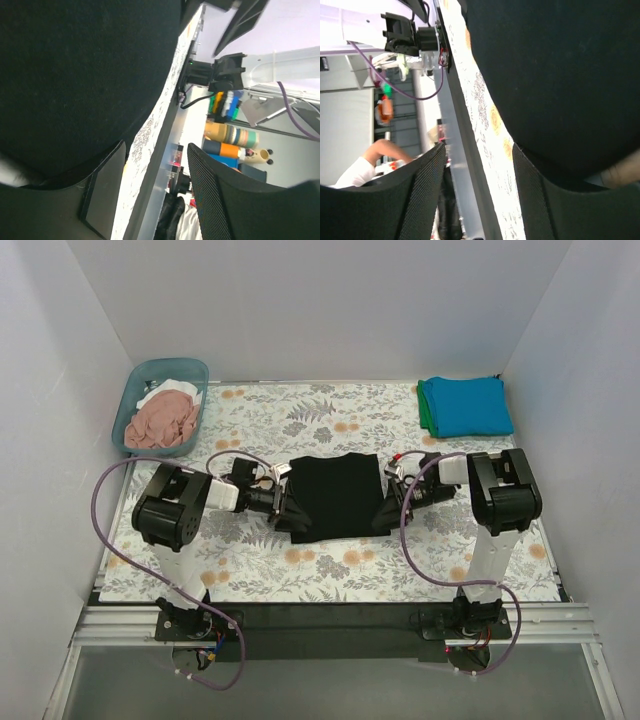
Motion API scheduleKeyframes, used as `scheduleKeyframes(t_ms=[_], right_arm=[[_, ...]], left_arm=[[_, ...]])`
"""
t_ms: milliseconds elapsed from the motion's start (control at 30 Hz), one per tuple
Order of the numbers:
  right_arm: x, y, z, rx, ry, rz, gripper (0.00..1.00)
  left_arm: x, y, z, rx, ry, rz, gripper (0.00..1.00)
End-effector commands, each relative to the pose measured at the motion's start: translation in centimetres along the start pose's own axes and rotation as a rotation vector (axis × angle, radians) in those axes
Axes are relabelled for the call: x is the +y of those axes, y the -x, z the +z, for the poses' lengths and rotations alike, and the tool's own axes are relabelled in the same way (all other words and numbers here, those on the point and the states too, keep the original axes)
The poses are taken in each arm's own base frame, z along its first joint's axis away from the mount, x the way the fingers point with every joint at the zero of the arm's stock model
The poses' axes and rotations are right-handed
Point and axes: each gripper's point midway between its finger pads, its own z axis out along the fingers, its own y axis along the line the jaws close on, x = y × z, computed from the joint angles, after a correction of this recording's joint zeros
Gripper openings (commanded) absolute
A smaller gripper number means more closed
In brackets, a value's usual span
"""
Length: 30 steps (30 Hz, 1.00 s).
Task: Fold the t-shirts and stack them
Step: Fold the tshirt, then neatly place the folded tshirt to the corner
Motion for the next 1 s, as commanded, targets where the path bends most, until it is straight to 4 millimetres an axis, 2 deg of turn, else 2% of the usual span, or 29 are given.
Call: scheduleKeyframes(t_ms=[0,33,67,100,133,167,200,233,267,333,367,433,467,500,533,567,600,667,800,967], right_arm=[[3.3,1.5,-2.7,-0.036,-0.019,-0.120,0.64],[4.8,2.1,-3.6,-0.071,-0.040,-0.173,0.66],[4.6,2.4,-4.4,-0.082,-0.106,-0.205,0.70],[5.4,3.1,-5.8,-0.129,-0.159,-0.257,0.73],[5.5,3.5,-6.5,-0.157,-0.207,-0.252,0.75],[3.8,4.2,-7.9,-0.207,-0.323,-0.258,0.75],[4.2,5.0,-9.1,-0.265,-0.396,-0.295,0.78],[4.0,5.2,-9.6,-0.308,-0.435,-0.255,0.79],[3.1,6.2,-11.4,-0.379,-0.520,-0.258,0.79],[2.6,6.3,-13.0,-0.456,-0.590,-0.218,0.80],[1.8,6.4,-14.0,-0.499,-0.660,-0.151,0.81],[0.7,6.2,-14.7,-0.535,-0.718,-0.077,0.81],[0.1,6.0,-15.0,-0.548,-0.737,-0.046,0.81],[-0.1,6.2,-15.4,-0.594,-0.738,-0.004,0.79],[-1.0,5.5,-15.3,-0.601,-0.742,0.037,0.76],[-1.3,5.3,-15.3,-0.614,-0.734,0.061,0.74],[-1.4,5.3,-15.4,-0.631,-0.721,0.081,0.72],[-1.7,5.0,-15.0,-0.630,-0.702,0.090,0.72],[-2.3,4.7,-15.1,-0.631,-0.693,0.124,0.73],[-3.0,4.4,-15.3,-0.640,-0.677,0.176,0.74]], left_arm=[[-5.1,0.5,-1.3,-0.043,-0.009,0.194,0.52],[-6.6,0.8,-1.5,-0.061,-0.007,0.252,0.53],[-9.0,1.5,-1.3,-0.085,-0.005,0.342,0.53],[-10.3,2.1,-1.2,-0.111,0.017,0.438,0.53],[-10.8,3.0,-1.2,-0.161,0.120,0.488,0.53],[-12.8,3.5,0.0,-0.161,0.154,0.597,0.53],[-13.3,3.8,0.7,-0.170,0.200,0.662,0.52],[-12.2,5.1,1.0,-0.216,0.331,0.748,0.52],[-12.4,4.3,2.8,-0.189,0.369,0.823,0.51],[-12.0,4.9,4.1,-0.188,0.482,0.980,0.46],[-11.8,4.9,5.4,-0.212,0.576,1.059,0.42],[-12.2,4.9,6.8,-0.218,0.633,1.215,0.37],[-11.6,4.0,8.4,-0.193,0.679,1.276,0.34],[-11.5,3.6,9.2,-0.178,0.690,1.319,0.33],[-11.7,3.7,10.0,-0.184,0.706,1.367,0.33],[-11.6,2.7,11.2,-0.137,0.710,1.443,0.32],[-10.2,2.8,12.0,-0.105,0.755,1.468,0.31],[-10.4,2.1,13.6,-0.089,0.737,1.531,0.31],[-9.6,1.9,15.3,-0.069,0.708,1.654,0.31],[-6.9,0.7,17.1,0.008,0.645,1.680,0.31]])
